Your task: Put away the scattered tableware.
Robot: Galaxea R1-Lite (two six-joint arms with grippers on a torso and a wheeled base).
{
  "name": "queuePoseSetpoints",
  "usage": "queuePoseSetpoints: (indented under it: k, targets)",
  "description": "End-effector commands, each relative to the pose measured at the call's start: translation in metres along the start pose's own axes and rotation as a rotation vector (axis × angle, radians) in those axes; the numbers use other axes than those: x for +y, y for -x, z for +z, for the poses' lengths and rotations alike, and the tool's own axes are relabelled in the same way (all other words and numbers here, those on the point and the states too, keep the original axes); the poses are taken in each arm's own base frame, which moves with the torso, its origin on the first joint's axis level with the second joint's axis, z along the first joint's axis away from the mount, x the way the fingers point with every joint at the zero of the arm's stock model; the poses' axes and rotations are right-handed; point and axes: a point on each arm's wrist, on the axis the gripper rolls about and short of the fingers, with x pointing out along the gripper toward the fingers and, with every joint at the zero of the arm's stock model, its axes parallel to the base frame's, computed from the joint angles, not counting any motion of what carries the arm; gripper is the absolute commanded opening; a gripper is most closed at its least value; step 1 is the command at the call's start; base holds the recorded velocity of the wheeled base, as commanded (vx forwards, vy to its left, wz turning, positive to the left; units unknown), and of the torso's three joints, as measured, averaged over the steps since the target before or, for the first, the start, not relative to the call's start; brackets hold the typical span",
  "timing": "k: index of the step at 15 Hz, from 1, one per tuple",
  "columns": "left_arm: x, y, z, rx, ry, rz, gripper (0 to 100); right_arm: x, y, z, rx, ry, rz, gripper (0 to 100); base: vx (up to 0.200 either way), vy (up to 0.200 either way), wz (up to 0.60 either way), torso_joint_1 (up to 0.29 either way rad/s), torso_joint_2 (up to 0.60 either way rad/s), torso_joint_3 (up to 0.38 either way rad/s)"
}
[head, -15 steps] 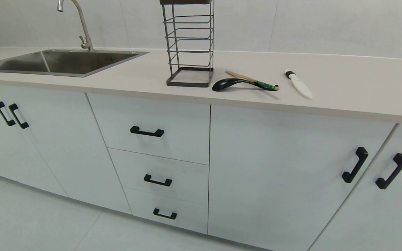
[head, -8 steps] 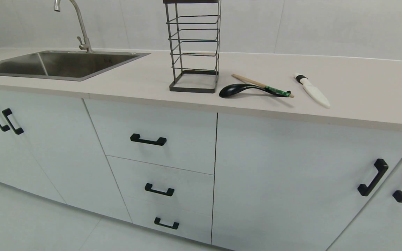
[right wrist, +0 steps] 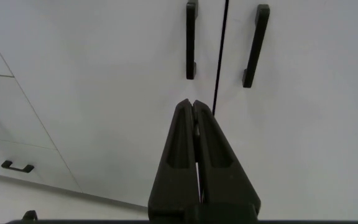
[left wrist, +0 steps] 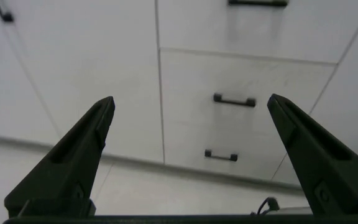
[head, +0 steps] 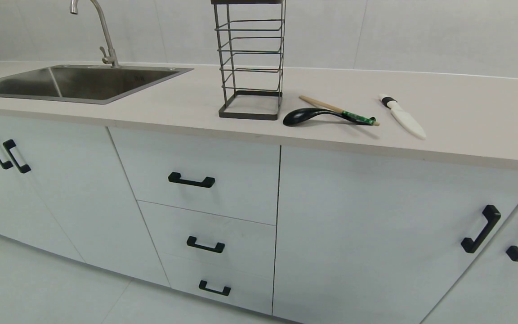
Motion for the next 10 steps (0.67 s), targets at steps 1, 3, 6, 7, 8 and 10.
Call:
queuePoseSetpoints:
  k: [1, 3, 6, 7, 8, 10]
  targets:
    - [-0.001, 0.004, 0.020, -0.141, 0.000, -0.041, 100, 0.000, 0.000, 0.000, 0.002, 0.000, 0.000, 0, 0.000, 0.000, 0.00, 0.000, 0.00, 0.000]
    - [-0.005, 0.018, 0.075, -0.367, 0.008, -0.128, 100, 0.000, 0.000, 0.000, 0.002, 0.000, 0.000, 0, 0.000, 0.000, 0.00, 0.000, 0.00, 0.000]
    - [-0.006, 0.009, 0.055, -0.219, 0.000, -0.211, 100, 0.000, 0.000, 0.000, 0.002, 0.000, 0.002, 0, 0.000, 0.000, 0.00, 0.000, 0.00, 0.000]
    - [-0.006, 0.008, 0.055, -0.213, -0.006, -0.232, 100, 0.000, 0.000, 0.000, 0.004, 0.000, 0.003, 0, 0.000, 0.000, 0.00, 0.000, 0.00, 0.000]
    - [-0.006, 0.008, 0.055, -0.211, -0.037, -0.248, 100, 0.000, 0.000, 0.000, 0.002, 0.000, 0.003, 0, 0.000, 0.000, 0.00, 0.000, 0.00, 0.000]
    - [-0.006, 0.008, 0.057, -0.218, -0.093, -0.248, 100, 0.000, 0.000, 0.000, 0.002, 0.000, 0.003, 0, 0.000, 0.000, 0.00, 0.000, 0.00, 0.000]
